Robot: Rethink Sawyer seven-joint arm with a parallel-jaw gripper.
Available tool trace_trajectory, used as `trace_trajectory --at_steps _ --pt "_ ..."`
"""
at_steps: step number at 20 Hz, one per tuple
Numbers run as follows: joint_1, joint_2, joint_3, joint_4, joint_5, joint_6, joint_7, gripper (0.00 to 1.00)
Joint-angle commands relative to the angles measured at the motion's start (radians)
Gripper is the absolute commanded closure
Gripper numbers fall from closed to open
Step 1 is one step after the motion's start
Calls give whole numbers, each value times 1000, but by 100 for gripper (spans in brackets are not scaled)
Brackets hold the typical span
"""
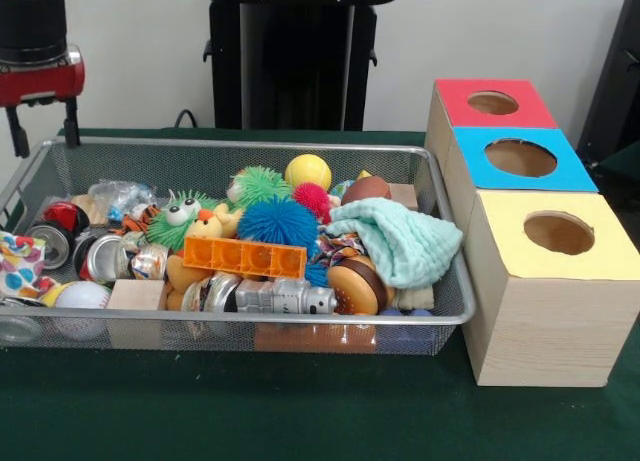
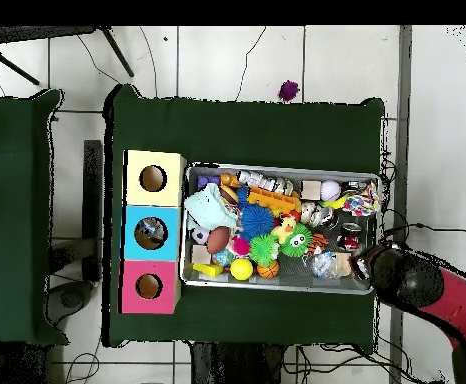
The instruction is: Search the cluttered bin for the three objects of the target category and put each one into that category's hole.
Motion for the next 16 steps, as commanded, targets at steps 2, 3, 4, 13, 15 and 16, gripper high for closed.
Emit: trace_trajectory --at_steps 2,3,4,13,15,16 --pt "-43 115 138 88 -87 -101 3 0" --pt "-52 119 156 101 -90 -118 3 0" --pt "-42 115 151 99 -92 -113 13 0" --pt "-2 107 167 87 -168 -82 -39 0" --pt "-11 109 206 96 -197 -100 -76 0" --pt "-11 110 218 97 -207 -108 -80 0"
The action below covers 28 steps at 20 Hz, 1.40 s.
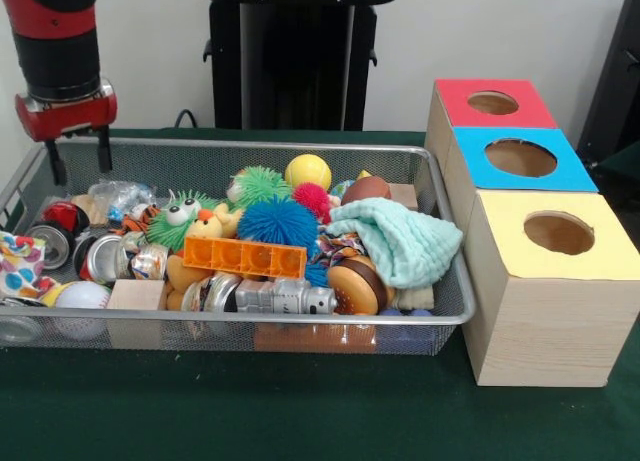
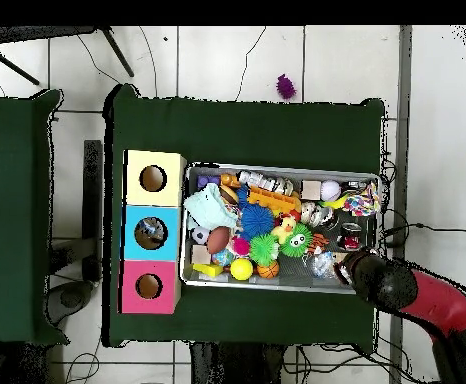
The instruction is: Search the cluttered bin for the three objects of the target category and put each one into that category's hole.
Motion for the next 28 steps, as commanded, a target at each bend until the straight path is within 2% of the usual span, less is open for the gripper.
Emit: trace_trajectory --at_steps 1,6,10,18,23,28 --pt "4 27 183 79 -115 -63 -84 0" --pt "23 53 177 61 -172 -82 -44 0" --pt "27 91 192 42 -229 -100 -56 0" --pt "22 114 184 60 -232 -73 2 0" --pt "39 120 130 49 -215 -45 66 0" --pt "59 102 91 43 -201 16 79 0"
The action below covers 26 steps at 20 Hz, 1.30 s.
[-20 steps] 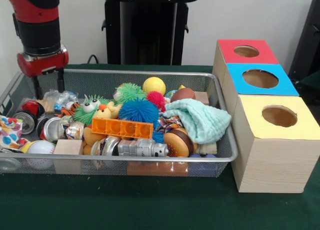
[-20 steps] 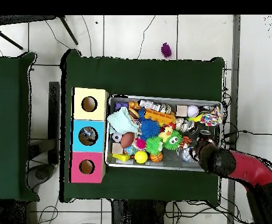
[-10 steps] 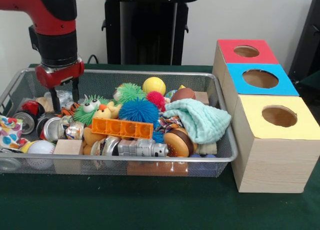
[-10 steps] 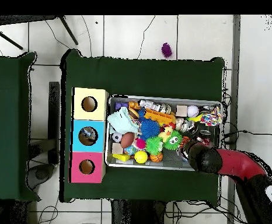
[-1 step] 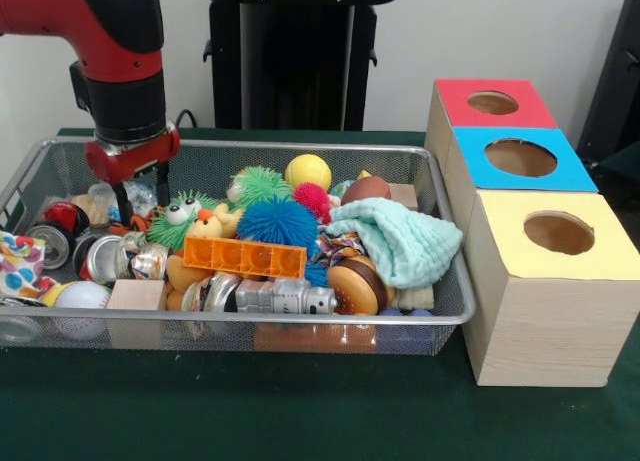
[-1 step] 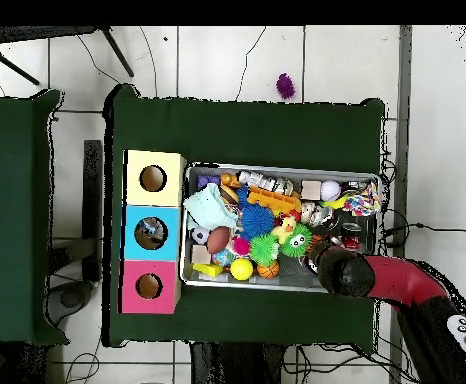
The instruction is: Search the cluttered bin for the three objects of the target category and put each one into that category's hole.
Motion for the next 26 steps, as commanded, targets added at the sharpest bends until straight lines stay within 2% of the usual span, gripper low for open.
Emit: trace_trajectory --at_steps 1,10,18,26 --pt "29 11 -19 45 -25 68 81 0" --pt "49 -31 -55 57 -6 106 93 0" --pt "10 -176 -5 117 40 176 22 0" --pt "11 -139 2 118 16 140 41 0"
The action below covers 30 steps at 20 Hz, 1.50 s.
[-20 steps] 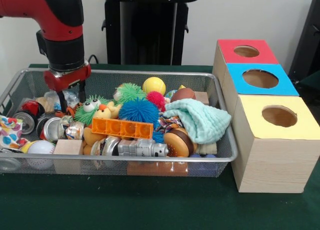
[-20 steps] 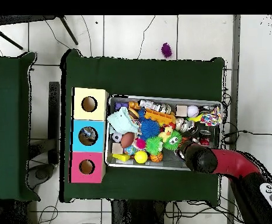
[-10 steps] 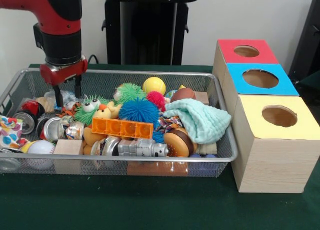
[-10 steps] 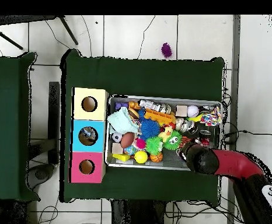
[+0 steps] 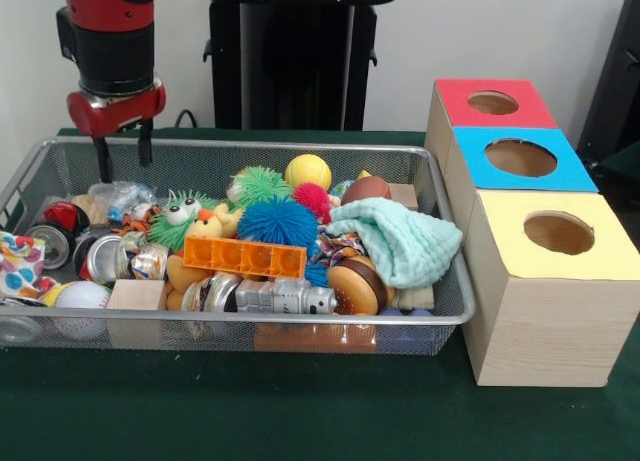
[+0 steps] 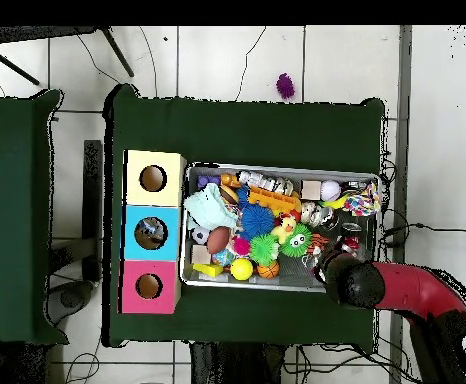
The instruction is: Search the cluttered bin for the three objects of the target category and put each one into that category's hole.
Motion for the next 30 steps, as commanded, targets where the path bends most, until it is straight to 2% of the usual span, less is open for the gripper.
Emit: trace_trajectory --at_steps 1,13,19,23,30 --pt "-13 14 35 58 7 67 46 0" --pt "-4 94 20 45 -50 2 49 0" --pt "32 141 -15 12 -79 -15 76 0" --pt "47 169 -30 -10 -106 -8 61 0" --pt "61 134 -56 -27 -158 73 -15 0"
